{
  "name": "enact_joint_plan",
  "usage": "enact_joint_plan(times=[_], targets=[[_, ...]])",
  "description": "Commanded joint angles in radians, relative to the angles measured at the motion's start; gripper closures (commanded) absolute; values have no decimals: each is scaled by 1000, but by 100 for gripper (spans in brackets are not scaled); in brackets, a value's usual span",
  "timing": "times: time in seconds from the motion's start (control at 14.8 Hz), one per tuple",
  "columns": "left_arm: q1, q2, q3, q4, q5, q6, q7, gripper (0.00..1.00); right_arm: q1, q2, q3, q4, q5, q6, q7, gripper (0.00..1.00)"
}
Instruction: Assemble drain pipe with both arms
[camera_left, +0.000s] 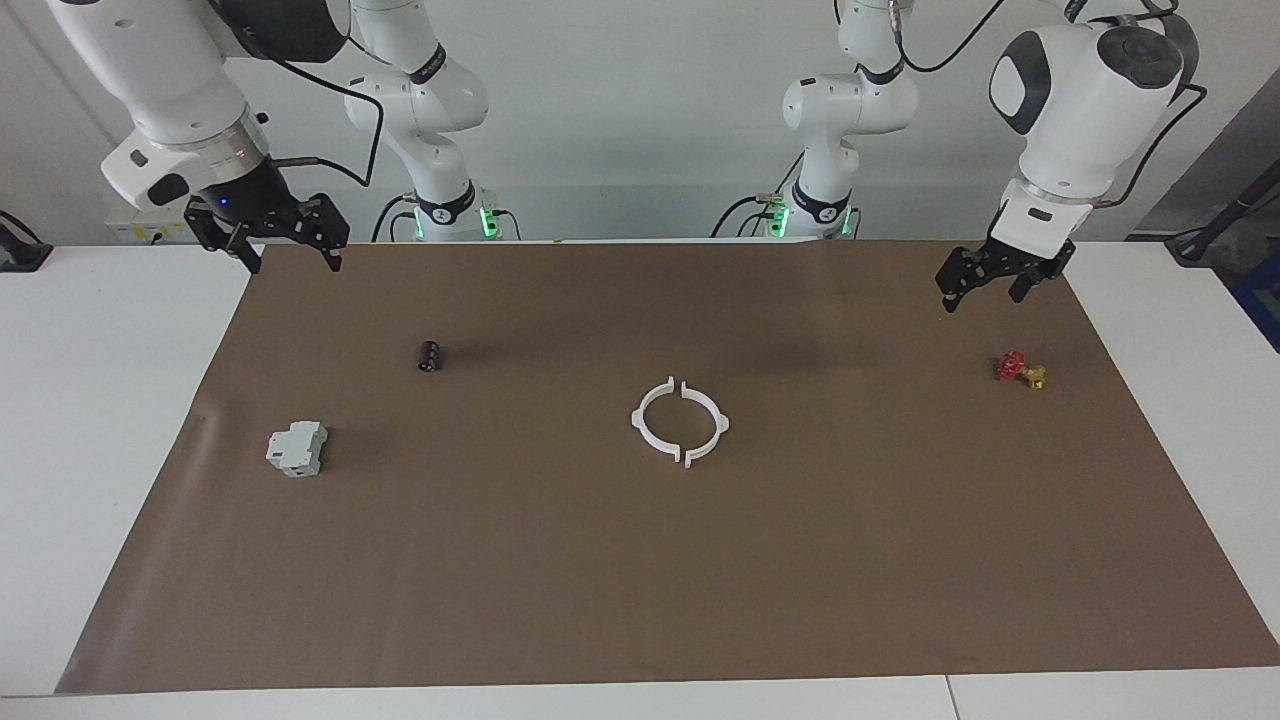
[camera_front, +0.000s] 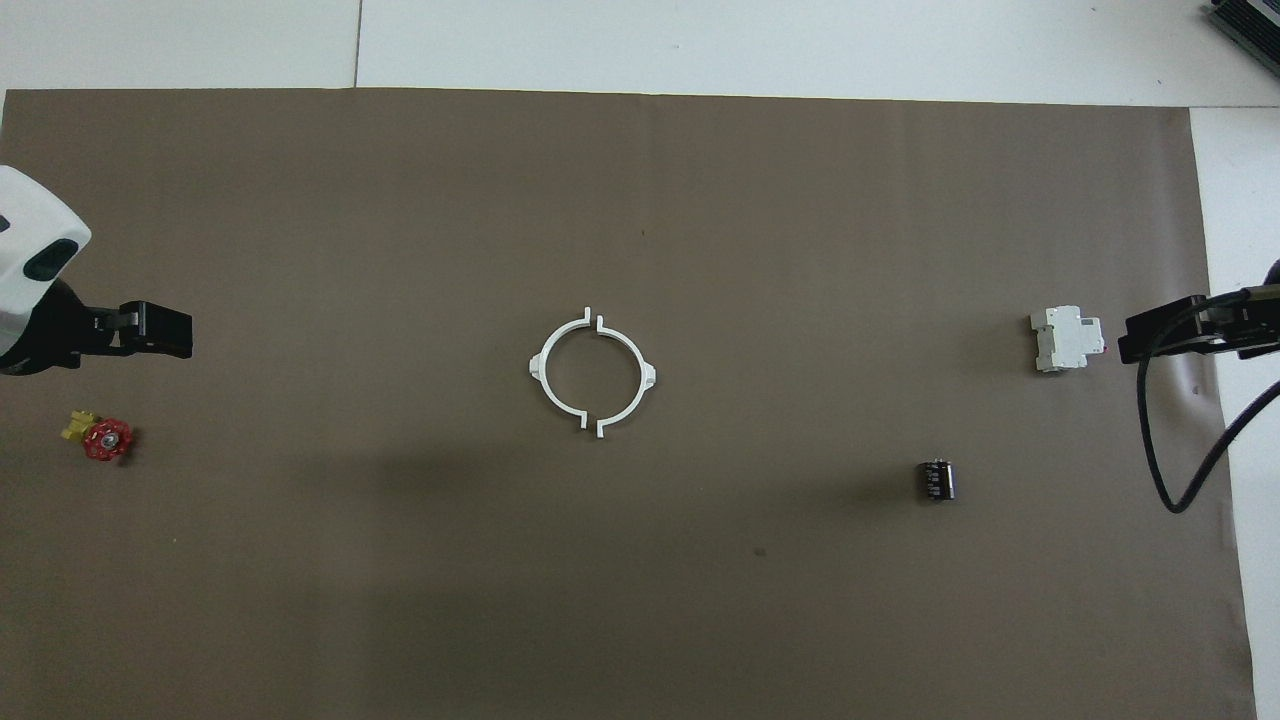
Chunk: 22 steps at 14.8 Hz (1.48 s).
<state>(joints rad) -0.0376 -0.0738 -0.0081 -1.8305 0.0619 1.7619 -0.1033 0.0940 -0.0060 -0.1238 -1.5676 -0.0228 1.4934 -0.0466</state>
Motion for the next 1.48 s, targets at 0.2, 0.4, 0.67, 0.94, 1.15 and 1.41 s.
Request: enact_joint_plan(times=[0.2, 0.4, 0.67, 0.94, 1.15, 1.41], targets=[[-13, -17, 56, -13, -30, 4, 46, 0, -10, 0, 9, 5, -3, -7, 22, 0], [-15, -18, 45, -12, -30, -2, 59, 0, -10, 0, 9, 3, -3, -7, 22, 0], [-16, -12, 34, -15, -30, 10, 54, 0, -11, 0, 9, 5, -3, -7, 22, 0], [-44, 5, 57, -13, -31, 19, 53, 0, -11, 0, 9, 5, -3, -5, 21, 0], [-44, 3, 57, -15, -31, 16, 53, 0, -11, 0, 9, 5, -3, -5, 22, 0], [-45, 3, 30, 9, -31, 2, 30, 0, -11, 0, 9, 5, -3, -5, 22, 0]])
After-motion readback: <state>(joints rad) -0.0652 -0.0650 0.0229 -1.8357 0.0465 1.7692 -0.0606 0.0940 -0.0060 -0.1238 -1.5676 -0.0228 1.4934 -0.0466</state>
